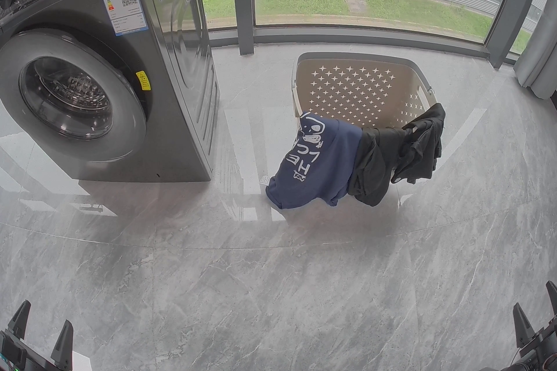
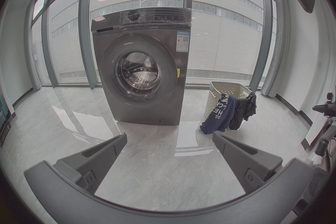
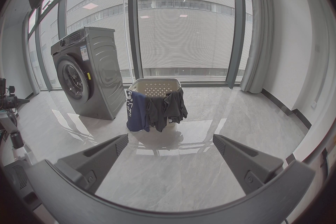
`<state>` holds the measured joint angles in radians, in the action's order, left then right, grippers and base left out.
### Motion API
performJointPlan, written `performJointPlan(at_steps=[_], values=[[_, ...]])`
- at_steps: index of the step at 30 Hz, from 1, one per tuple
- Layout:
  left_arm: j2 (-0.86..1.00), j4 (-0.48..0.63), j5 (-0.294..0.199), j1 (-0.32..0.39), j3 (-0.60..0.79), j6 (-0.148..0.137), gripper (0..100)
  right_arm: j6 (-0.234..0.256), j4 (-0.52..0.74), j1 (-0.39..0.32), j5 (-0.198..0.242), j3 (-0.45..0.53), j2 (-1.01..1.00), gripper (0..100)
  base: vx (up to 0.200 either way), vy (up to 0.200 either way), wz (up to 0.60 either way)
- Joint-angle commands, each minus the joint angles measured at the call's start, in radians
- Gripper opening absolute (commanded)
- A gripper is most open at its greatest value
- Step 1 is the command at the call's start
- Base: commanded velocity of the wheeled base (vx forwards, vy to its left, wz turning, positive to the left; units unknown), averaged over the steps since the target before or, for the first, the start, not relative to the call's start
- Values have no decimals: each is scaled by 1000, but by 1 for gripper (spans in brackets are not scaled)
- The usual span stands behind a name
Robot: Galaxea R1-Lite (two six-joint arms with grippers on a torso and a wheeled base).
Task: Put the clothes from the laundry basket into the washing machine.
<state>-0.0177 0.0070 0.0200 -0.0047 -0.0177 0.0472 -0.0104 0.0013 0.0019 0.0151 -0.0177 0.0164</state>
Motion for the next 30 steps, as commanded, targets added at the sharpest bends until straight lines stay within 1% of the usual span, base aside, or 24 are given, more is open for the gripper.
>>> performJointPlan(at_steps=[1,20,30], values=[[8,-1,0,0,15,0,100,0,0,1,0,16,-16,100,0,-200,0],[8,1,0,0,15,0,100,0,0,1,0,16,-16,100,0,-200,0],[8,-1,1,0,15,2,100,0,0,0,0,16,-15,100,0,0,0]])
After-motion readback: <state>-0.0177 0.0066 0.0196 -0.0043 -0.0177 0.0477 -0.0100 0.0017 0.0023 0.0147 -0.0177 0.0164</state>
